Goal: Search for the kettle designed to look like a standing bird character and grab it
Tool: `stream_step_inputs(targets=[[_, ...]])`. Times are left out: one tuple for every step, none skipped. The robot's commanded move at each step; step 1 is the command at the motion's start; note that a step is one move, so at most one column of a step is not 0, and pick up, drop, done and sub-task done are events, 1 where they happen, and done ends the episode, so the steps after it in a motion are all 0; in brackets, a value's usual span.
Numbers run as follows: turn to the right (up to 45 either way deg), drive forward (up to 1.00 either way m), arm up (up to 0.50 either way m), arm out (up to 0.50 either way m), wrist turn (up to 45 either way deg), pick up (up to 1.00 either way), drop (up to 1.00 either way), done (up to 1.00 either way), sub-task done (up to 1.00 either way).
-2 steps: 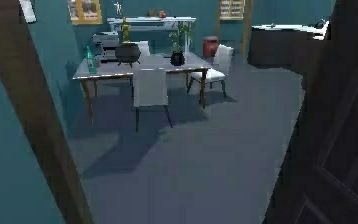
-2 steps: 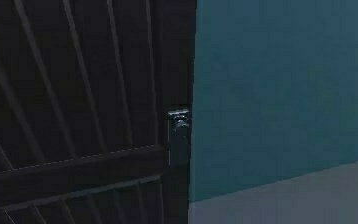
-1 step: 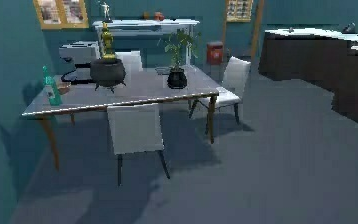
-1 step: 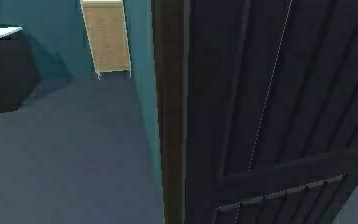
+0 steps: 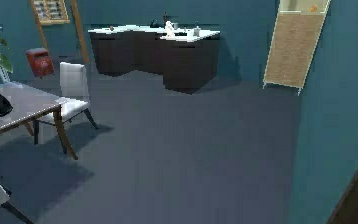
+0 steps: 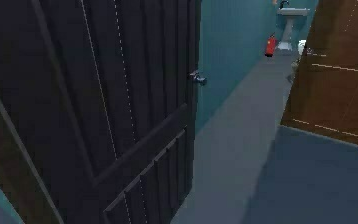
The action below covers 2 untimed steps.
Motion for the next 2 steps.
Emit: stream_step_inputs(targets=[[0.0,0.4,0.0,0.0,0.0,0.0,0.0,0.0,0.0],[0.0,1.0,0.0,0.0,0.0,0.0,0.0,0.0,0.0]])
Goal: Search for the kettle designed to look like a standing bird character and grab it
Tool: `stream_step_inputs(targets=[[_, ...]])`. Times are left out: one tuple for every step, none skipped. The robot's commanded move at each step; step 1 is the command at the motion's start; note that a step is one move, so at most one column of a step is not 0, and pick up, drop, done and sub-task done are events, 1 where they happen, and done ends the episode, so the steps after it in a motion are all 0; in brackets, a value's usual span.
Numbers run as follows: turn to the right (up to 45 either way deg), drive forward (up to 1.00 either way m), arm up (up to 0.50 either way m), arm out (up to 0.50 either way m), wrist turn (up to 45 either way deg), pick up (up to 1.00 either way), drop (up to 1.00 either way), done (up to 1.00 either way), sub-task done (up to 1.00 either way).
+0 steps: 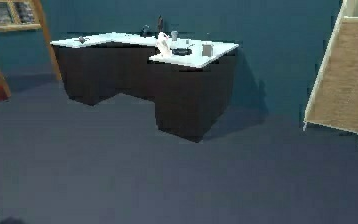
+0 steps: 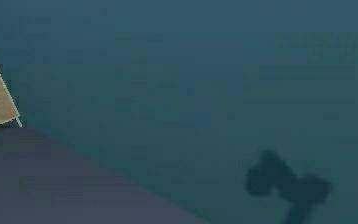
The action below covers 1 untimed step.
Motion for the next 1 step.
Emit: stream_step_inputs(targets=[[0.0,1.0,0.0,0.0,0.0,0.0,0.0,0.0,0.0]])
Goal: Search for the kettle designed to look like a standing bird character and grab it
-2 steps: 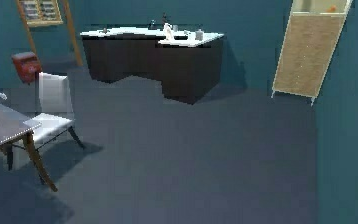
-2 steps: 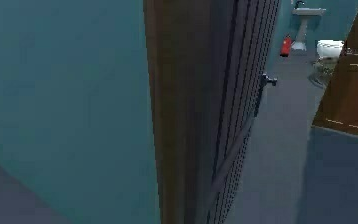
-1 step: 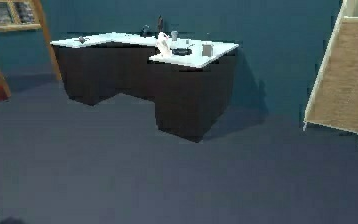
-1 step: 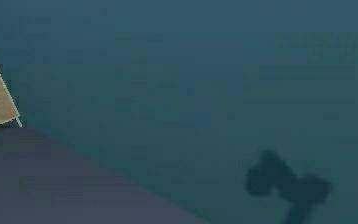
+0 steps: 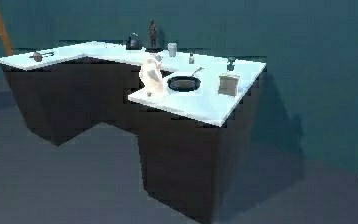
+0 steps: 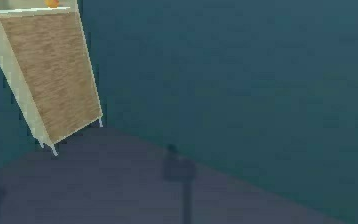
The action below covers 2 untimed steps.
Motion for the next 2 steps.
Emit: stream_step_inputs(targets=[[9.0,0.0,0.0,0.0,0.0,0.0,0.0,0.0,0.0],[0.0,0.35,0.0,0.0,0.0,0.0,0.0,0.0,0.0]])
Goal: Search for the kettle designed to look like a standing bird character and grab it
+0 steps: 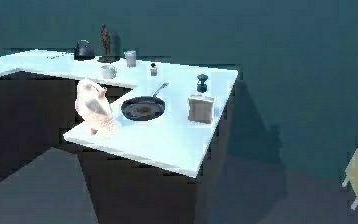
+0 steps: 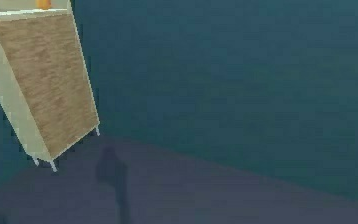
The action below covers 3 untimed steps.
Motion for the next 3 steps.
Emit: stream_step_inputs(targets=[[-45.0,0.0,0.0,0.0,0.0,0.0,0.0,0.0,0.0],[-45.0,0.0,0.0,0.0,0.0,0.0,0.0,0.0,0.0],[-21.0,0.0,0.0,0.0,0.0,0.0,0.0,0.0,0.0]])
